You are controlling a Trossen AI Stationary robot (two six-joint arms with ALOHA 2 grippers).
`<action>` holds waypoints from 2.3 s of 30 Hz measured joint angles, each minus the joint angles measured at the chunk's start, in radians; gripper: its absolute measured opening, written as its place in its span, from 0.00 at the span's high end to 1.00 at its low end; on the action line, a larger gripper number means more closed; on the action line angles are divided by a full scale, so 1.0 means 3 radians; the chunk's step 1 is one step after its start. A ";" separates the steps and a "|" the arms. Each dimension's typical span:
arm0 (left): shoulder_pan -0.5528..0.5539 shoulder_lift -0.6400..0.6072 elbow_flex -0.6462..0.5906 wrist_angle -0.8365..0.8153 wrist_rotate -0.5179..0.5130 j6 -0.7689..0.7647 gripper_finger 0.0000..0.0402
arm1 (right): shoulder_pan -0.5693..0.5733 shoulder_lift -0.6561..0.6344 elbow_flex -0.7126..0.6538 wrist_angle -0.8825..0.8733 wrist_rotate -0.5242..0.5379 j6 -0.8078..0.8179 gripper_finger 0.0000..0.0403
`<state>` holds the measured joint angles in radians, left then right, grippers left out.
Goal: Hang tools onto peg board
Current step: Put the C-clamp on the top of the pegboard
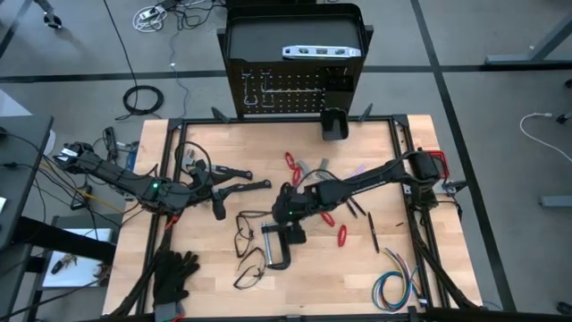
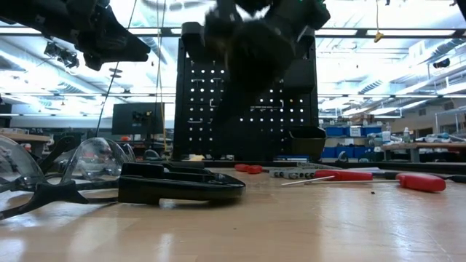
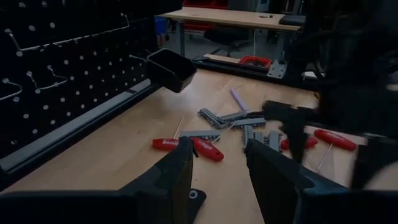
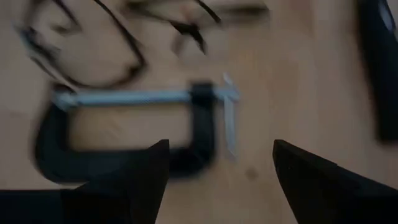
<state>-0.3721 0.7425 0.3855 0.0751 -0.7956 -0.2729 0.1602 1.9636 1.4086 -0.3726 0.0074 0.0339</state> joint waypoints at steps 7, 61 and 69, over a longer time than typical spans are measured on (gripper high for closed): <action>-0.0003 -0.0033 0.0171 -0.0225 0.0025 -0.0035 0.62 | 0.0174 0.0192 0.0013 0.0381 -0.0010 0.0039 0.21; -0.0403 -0.0006 0.0830 -0.1367 0.0627 -0.0701 0.62 | -0.0242 0.0544 0.1102 -0.1542 0.0365 -0.0177 0.60; -0.0403 0.0221 0.0830 -0.1330 0.0542 -0.0703 0.62 | -0.0322 0.0012 0.1108 -0.1725 0.1206 -0.0368 0.60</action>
<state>-0.4931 0.8089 0.6346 -0.3240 -0.6330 -0.4839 0.0636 1.9672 1.7409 -0.8902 0.3693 -0.0764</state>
